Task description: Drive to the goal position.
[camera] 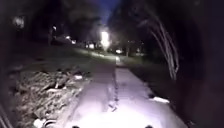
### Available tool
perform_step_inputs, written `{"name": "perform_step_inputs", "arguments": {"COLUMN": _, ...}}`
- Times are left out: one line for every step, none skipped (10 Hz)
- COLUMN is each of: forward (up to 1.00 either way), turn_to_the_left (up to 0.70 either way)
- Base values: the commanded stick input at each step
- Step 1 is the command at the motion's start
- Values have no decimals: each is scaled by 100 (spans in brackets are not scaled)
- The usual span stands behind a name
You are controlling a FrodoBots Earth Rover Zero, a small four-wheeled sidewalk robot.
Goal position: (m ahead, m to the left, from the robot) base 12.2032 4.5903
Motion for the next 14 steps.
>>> {"name": "perform_step_inputs", "arguments": {"forward": 70, "turn_to_the_left": 0}}
{"name": "perform_step_inputs", "arguments": {"forward": 70, "turn_to_the_left": 0}}
{"name": "perform_step_inputs", "arguments": {"forward": 70, "turn_to_the_left": 0}}
{"name": "perform_step_inputs", "arguments": {"forward": 70, "turn_to_the_left": 0}}
{"name": "perform_step_inputs", "arguments": {"forward": 70, "turn_to_the_left": 0}}
{"name": "perform_step_inputs", "arguments": {"forward": 70, "turn_to_the_left": 0}}
{"name": "perform_step_inputs", "arguments": {"forward": 70, "turn_to_the_left": 0}}
{"name": "perform_step_inputs", "arguments": {"forward": 70, "turn_to_the_left": 0}}
{"name": "perform_step_inputs", "arguments": {"forward": 70, "turn_to_the_left": 0}}
{"name": "perform_step_inputs", "arguments": {"forward": 70, "turn_to_the_left": 0}}
{"name": "perform_step_inputs", "arguments": {"forward": 70, "turn_to_the_left": 0}}
{"name": "perform_step_inputs", "arguments": {"forward": 70, "turn_to_the_left": 0}}
{"name": "perform_step_inputs", "arguments": {"forward": 70, "turn_to_the_left": 0}}
{"name": "perform_step_inputs", "arguments": {"forward": 70, "turn_to_the_left": 0}}
